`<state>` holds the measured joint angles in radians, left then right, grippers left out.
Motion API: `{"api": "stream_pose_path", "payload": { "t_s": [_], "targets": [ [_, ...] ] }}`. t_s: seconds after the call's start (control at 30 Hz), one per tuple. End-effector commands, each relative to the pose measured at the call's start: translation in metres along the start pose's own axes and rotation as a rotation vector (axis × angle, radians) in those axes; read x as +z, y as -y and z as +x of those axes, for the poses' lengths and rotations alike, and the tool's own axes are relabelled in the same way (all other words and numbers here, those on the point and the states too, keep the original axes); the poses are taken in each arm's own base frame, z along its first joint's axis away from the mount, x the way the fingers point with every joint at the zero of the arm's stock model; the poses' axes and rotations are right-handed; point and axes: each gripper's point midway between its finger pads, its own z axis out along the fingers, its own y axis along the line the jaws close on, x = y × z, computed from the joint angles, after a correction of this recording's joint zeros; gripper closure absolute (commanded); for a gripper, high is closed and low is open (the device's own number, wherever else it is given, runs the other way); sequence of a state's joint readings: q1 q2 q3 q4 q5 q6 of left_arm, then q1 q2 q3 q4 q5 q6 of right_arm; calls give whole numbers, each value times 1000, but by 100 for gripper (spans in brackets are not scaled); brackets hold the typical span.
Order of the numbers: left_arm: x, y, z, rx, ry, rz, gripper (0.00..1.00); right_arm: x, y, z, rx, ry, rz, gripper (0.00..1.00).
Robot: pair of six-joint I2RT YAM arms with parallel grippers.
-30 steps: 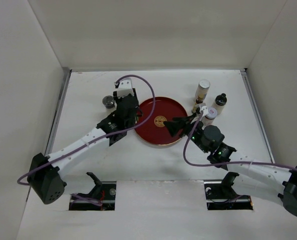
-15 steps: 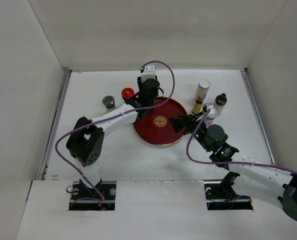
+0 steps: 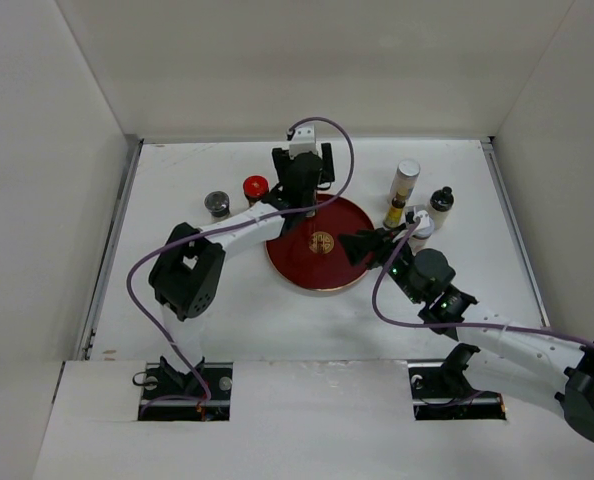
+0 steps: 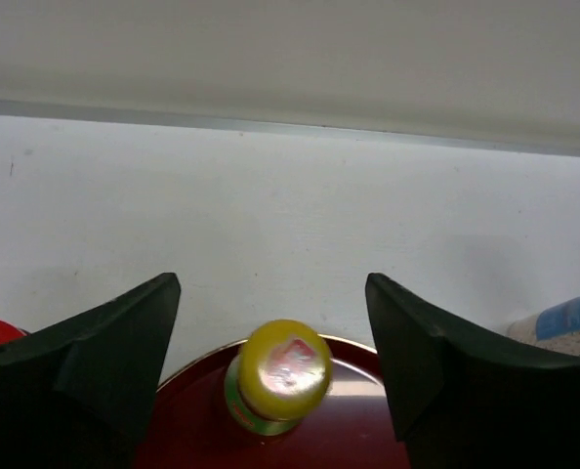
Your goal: Organize the condiment bottles
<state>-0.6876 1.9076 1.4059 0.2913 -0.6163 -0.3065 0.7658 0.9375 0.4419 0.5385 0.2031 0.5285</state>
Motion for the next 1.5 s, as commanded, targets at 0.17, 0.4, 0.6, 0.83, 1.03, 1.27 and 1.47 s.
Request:
{"api": "stream_pose_path", "payload": {
  "t_s": [0.17,0.4,0.6,0.83,1.03,1.27,1.47],
  "targets": [
    [-56,-15,-73,-113,145,7,13,3,-5,-14,22,52,-14,29],
    [-84,-80,-56,-139,62,-105,11,3,-4,-13,21,48,-11,28],
    [-71,-125,-19,-84,-28,-224,12,4,-4,-11,22,45,-11,27],
    [-38,-127,4,-53,-87,-216,12,6,-5,-9,17,36,-11,25],
    [-15,-133,19,-27,-121,-241,13,7,-4,-7,14,29,-10,24],
    [1,-143,27,-22,-127,-273,37,7,-3,-7,16,31,-8,23],
    [-2,-144,29,-23,-133,-263,49,5,-4,-10,17,38,-10,23]
  ]
}}
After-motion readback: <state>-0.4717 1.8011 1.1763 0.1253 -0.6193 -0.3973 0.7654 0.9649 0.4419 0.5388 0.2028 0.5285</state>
